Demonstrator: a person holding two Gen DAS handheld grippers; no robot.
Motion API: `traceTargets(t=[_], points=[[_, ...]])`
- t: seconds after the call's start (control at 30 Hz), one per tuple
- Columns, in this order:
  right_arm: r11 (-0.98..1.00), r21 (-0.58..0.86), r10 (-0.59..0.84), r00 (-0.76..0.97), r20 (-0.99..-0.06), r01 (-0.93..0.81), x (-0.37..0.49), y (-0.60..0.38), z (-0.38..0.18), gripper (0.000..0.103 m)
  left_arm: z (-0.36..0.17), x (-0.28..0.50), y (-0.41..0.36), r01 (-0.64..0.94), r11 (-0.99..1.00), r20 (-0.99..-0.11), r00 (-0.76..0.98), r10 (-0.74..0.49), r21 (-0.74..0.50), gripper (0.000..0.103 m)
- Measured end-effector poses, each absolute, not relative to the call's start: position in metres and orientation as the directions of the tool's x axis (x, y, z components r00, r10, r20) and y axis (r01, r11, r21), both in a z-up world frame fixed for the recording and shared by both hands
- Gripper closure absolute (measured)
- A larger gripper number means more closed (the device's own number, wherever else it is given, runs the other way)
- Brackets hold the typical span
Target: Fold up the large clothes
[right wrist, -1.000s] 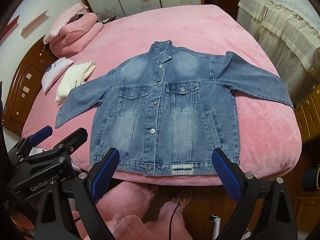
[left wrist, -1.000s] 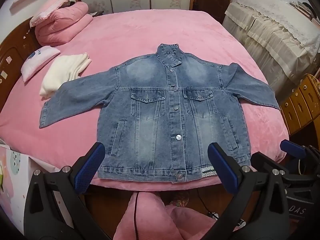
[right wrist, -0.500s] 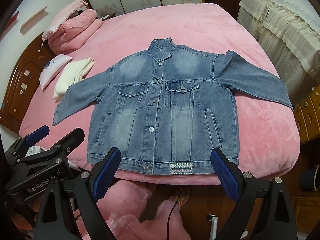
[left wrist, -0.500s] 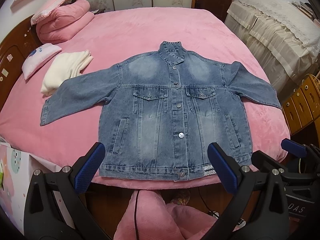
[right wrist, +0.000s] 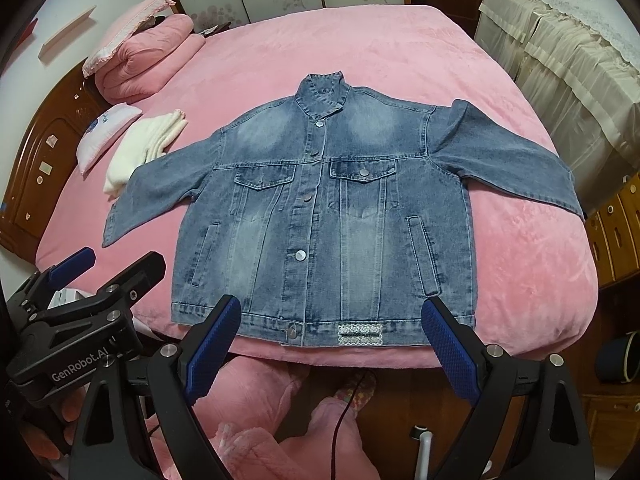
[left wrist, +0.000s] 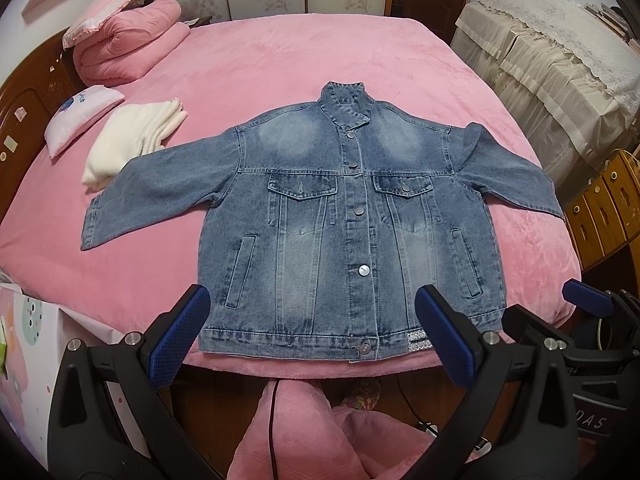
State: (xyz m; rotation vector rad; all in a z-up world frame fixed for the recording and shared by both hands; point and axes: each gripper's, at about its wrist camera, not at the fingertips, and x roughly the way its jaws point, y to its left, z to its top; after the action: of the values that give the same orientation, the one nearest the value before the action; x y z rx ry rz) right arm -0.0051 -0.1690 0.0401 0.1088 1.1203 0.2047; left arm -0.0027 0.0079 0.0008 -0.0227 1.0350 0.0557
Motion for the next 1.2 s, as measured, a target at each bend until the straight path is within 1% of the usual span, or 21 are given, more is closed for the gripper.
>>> traceTargets(t=[1.2], points=[[0.978,0.187,0.207,0.41,-0.888,-0.09,0.003,-0.178,0.034,0.01,-0.003,0.007,-0.003,-0.043,0.999,-0.868,0.496,0.036,0.017,0.001]])
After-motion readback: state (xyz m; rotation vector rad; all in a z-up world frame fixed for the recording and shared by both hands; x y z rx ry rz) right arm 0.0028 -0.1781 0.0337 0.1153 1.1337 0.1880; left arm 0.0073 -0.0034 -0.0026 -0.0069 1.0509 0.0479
